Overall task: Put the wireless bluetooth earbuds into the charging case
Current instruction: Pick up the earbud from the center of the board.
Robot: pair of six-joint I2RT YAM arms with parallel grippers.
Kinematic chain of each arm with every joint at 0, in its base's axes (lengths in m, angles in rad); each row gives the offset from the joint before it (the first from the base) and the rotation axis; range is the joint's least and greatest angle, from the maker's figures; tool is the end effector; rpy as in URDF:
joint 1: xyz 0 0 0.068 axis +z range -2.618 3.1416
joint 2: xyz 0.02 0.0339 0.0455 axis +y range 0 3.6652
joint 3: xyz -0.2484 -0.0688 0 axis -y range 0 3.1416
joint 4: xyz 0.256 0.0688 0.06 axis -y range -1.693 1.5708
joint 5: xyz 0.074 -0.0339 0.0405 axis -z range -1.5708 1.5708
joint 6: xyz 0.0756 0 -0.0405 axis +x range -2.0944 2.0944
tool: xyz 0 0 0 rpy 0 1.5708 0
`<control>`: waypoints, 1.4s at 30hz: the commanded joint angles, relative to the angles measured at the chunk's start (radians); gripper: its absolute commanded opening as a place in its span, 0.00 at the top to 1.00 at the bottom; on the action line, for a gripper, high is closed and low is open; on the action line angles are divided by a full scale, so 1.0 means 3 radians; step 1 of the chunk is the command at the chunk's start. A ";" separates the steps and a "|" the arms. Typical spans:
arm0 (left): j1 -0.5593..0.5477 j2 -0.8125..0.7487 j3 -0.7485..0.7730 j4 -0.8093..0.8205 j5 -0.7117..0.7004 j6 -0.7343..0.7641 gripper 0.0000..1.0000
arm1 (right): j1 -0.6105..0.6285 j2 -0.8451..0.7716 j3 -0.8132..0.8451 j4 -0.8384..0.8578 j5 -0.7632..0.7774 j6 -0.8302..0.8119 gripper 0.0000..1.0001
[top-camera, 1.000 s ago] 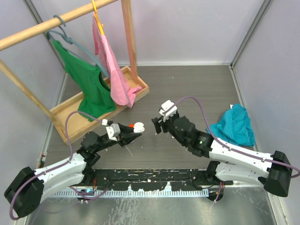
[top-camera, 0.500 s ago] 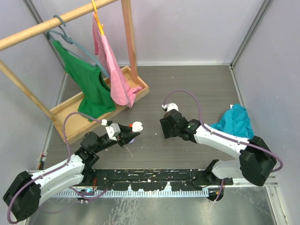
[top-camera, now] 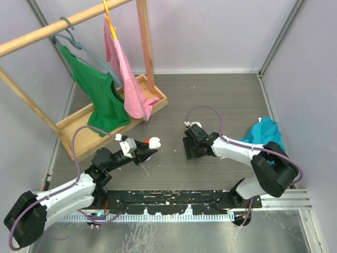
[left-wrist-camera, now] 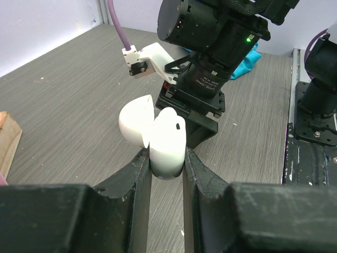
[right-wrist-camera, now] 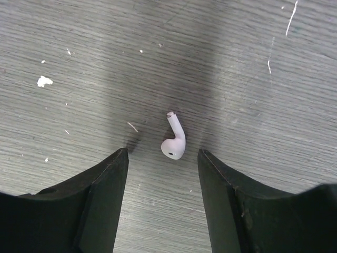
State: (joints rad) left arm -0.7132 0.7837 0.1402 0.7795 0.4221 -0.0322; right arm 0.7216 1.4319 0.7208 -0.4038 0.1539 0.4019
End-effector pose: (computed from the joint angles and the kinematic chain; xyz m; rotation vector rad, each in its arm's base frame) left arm 0.1510 -0.1716 0.2026 0.8304 1.2638 -0.9059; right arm 0.2210 0.1790 0.1044 -0.3780 2.6448 0.1558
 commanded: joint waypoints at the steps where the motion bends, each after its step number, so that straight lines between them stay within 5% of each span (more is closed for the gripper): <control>1: -0.0009 0.0019 0.0126 0.0124 -0.0020 0.0072 1.00 | -0.0036 -0.0003 -0.0024 0.0037 0.0083 0.0096 0.40; 19: -0.0006 -0.0030 0.0121 0.0101 -0.0016 0.0072 1.00 | -0.0404 0.0052 -0.0055 -0.0120 0.0742 0.0159 0.42; 42: -0.0008 -0.0105 0.0116 0.0079 -0.0024 0.0072 1.00 | -0.0231 0.0360 0.0144 0.0162 -0.0215 -0.0202 0.79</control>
State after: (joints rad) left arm -0.7132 0.7715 0.1413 0.7647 0.4221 -0.0322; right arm 0.5987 1.4960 0.7490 -0.3374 0.1764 0.3733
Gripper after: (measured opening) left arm 0.255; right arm 0.254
